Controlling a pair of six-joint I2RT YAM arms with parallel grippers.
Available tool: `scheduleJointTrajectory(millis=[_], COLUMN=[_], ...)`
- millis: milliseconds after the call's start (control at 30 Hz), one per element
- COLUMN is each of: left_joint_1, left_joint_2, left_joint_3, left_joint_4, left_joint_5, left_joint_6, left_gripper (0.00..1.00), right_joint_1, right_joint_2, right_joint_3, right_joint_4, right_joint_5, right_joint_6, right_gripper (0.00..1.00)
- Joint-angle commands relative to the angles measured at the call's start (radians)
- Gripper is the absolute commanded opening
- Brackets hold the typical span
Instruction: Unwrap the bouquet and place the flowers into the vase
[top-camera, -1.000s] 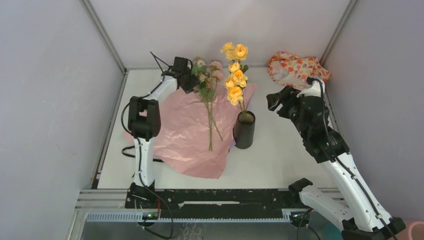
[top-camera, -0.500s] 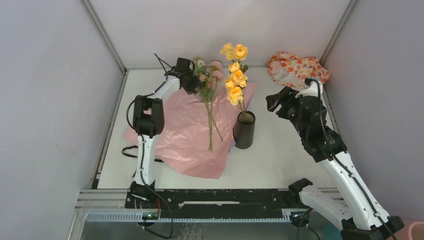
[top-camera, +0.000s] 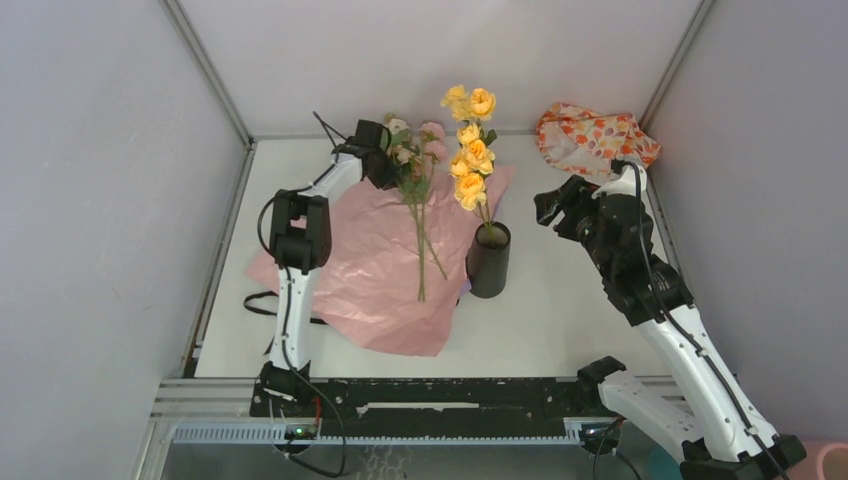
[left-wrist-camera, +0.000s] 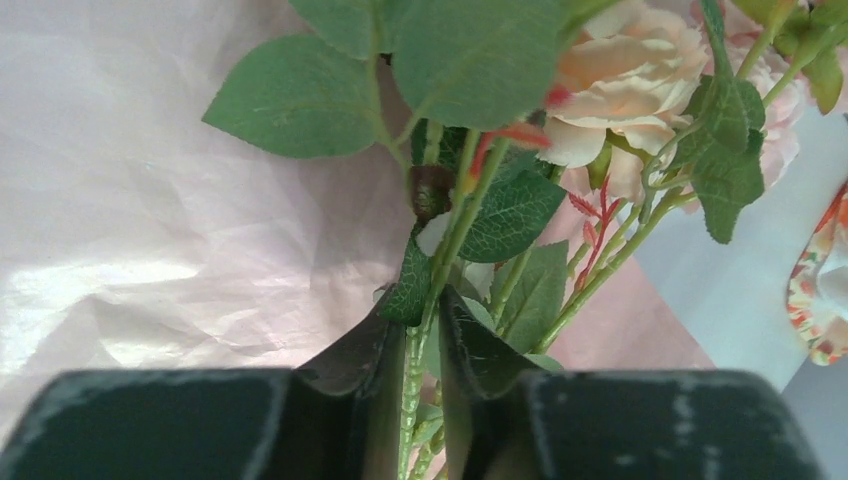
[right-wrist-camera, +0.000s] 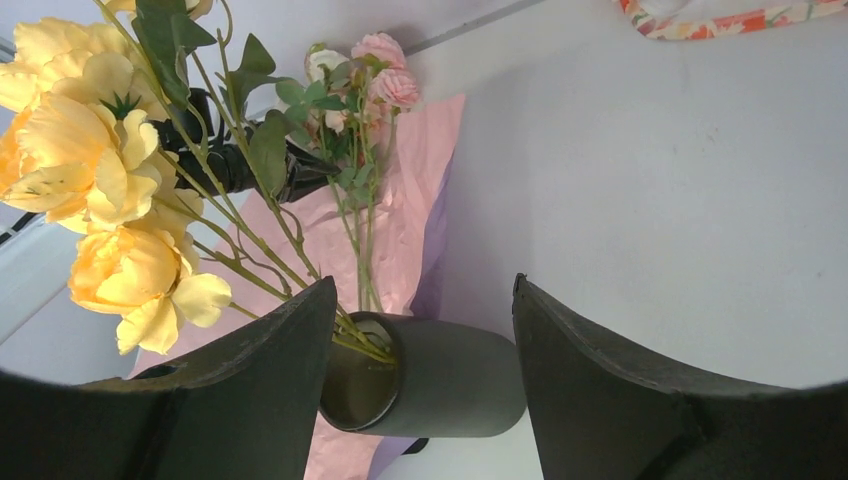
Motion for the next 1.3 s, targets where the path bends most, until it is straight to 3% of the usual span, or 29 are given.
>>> scheduleJointTrajectory(millis=[0, 200, 600, 867, 1033, 1267], left_joint_1=[0.001, 0.000, -0.002, -0.034, -0.140, -0.417], left_joint_2=[-0.025, -0.134, -0.582, -0.861, -1.032, -1.256], left_joint_3=[0.015, -0.078, -0.399, -0.491, -0.488, -0.523], left_joint_4=[0.019, 0.042, 0.048, 0.035, 0.088, 0.317], left_joint_5=[0.008, -0.034, -0.272, -0.427, -0.516, -0.616], left_joint_6=[0.007, 0.032, 0.160, 0.267, 0.419, 0.690], left_gripper=[0.16, 0.01, 0.00, 0.00, 0.00, 0.00], right_joint_1=[-0.010, -0.010, -0.012, -0.012, -0.013, -0.012], right_joint_2=[-0.020, -0.031, -0.067, -0.098, -0.118, -0.146], right_joint_3=[-0.004, -0.012, -0.029, -0.046, -0.057, -0.065], right_joint_4=[0.035, 0.033, 0.023, 0.015, 0.004, -0.009], right_joint_5=[-0.011, -0.017, -0.036, -0.052, -0.046, -0.037], right_joint_6=[0.013, 0.024, 0.059, 0.086, 0.093, 0.103], right_gripper=[0.74, 0.74, 0.74, 0.74, 0.74, 0.74])
